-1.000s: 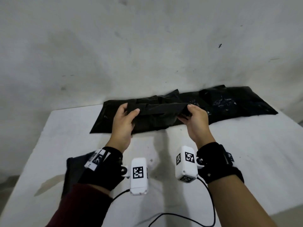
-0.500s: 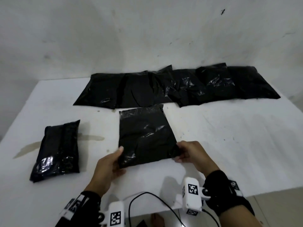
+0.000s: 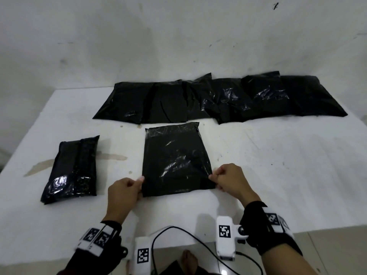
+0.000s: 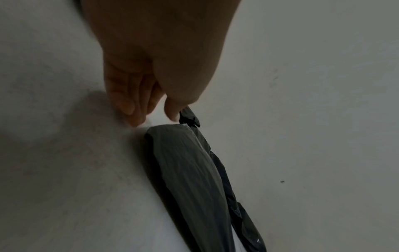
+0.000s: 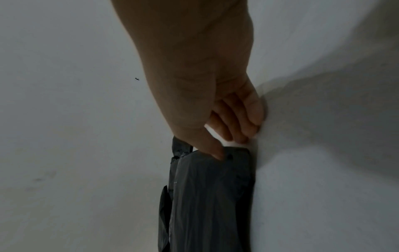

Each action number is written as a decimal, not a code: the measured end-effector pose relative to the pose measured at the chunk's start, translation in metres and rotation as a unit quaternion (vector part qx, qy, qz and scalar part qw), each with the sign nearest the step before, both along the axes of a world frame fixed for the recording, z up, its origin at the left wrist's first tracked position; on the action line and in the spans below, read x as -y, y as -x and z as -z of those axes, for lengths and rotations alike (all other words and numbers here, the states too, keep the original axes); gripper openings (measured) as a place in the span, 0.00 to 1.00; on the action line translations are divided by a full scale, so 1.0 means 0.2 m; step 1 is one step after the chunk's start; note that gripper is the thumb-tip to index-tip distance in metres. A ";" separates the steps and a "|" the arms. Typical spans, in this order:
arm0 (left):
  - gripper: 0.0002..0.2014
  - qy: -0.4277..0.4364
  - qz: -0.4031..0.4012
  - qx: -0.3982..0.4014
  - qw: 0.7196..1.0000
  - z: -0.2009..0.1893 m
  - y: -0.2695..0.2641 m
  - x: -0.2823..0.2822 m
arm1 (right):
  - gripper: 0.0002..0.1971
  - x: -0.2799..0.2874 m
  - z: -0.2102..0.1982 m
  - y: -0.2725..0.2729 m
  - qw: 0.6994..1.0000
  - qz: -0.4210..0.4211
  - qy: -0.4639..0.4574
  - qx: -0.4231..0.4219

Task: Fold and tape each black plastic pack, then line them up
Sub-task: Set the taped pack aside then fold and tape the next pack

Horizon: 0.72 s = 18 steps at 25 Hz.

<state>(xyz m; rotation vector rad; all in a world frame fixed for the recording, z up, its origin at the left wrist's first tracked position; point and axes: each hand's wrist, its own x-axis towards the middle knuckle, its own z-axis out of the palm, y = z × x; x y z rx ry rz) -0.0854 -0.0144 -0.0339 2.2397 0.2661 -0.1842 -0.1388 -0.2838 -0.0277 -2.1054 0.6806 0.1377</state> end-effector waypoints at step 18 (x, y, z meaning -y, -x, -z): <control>0.48 -0.250 0.390 0.109 0.880 0.21 -0.02 0.17 | 0.40 -0.26 0.18 0.03 0.893 -0.354 0.275 0.037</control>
